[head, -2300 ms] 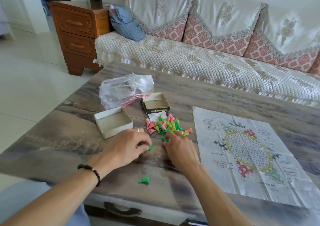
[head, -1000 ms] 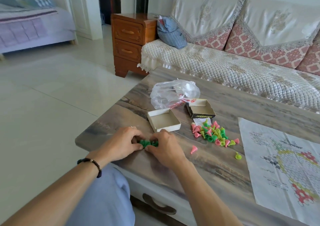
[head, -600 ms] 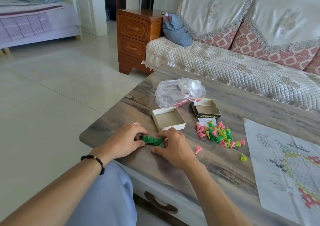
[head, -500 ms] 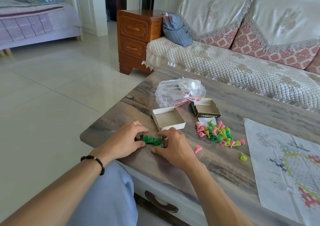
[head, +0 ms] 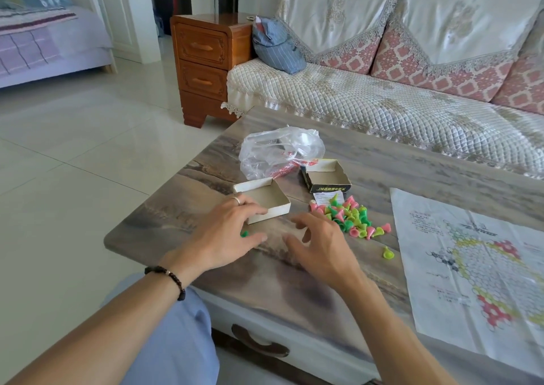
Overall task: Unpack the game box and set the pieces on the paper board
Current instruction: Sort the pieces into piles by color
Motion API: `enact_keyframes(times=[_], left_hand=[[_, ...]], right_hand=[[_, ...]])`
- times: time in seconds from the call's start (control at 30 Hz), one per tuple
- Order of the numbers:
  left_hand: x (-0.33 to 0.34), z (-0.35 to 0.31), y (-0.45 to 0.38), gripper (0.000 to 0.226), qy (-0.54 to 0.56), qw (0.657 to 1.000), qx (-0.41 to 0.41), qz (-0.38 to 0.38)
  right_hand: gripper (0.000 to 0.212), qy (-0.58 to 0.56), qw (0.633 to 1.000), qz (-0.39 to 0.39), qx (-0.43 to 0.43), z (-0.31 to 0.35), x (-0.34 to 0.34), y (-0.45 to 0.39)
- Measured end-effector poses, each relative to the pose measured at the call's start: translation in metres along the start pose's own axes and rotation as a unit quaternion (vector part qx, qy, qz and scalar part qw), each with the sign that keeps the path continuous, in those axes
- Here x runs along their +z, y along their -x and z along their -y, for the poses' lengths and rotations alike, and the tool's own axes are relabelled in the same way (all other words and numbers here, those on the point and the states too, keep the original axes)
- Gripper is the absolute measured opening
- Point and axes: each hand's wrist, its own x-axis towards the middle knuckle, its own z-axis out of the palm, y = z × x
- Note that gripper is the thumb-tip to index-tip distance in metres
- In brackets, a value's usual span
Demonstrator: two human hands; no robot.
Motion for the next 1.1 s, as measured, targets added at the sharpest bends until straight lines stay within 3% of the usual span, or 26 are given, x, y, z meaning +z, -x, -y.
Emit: enact_keyframes(times=[0.1,0.23,0.37,0.53,0.8,0.9,1.1], left_hand=[[0.017,-0.022,-0.018,0.039,0.016,0.999,0.027,-0.012],[0.044,-0.051,-0.048,0.034,0.014,0.998,0.066,0.011],[0.069,-0.073,-0.082,0.038,-0.018,0.996,0.079,0.027],[0.093,-0.083,-0.113,0.035,-0.074,0.991,0.086,0.065],[0.097,-0.085,-0.119,0.026,-0.100,0.984,0.126,0.079],[0.095,-0.087,-0.118,0.025,-0.121,0.979,0.140,0.086],[0.092,-0.087,-0.119,0.022,-0.115,0.974,0.170,0.099]], right_hand=[[0.027,0.014,0.996,-0.069,0.062,-0.031,-0.017,0.004],[0.038,0.052,0.978,-0.130,0.157,-0.066,-0.025,0.014],[0.042,0.094,0.981,-0.117,0.126,-0.081,-0.016,0.015],[0.015,0.095,0.982,-0.133,0.097,-0.092,-0.009,0.011],[0.022,0.029,0.977,-0.162,0.132,-0.095,-0.014,0.012],[0.020,0.052,0.974,-0.161,0.154,-0.094,-0.015,0.015],[0.022,0.088,0.979,-0.144,0.119,-0.092,-0.016,0.016]])
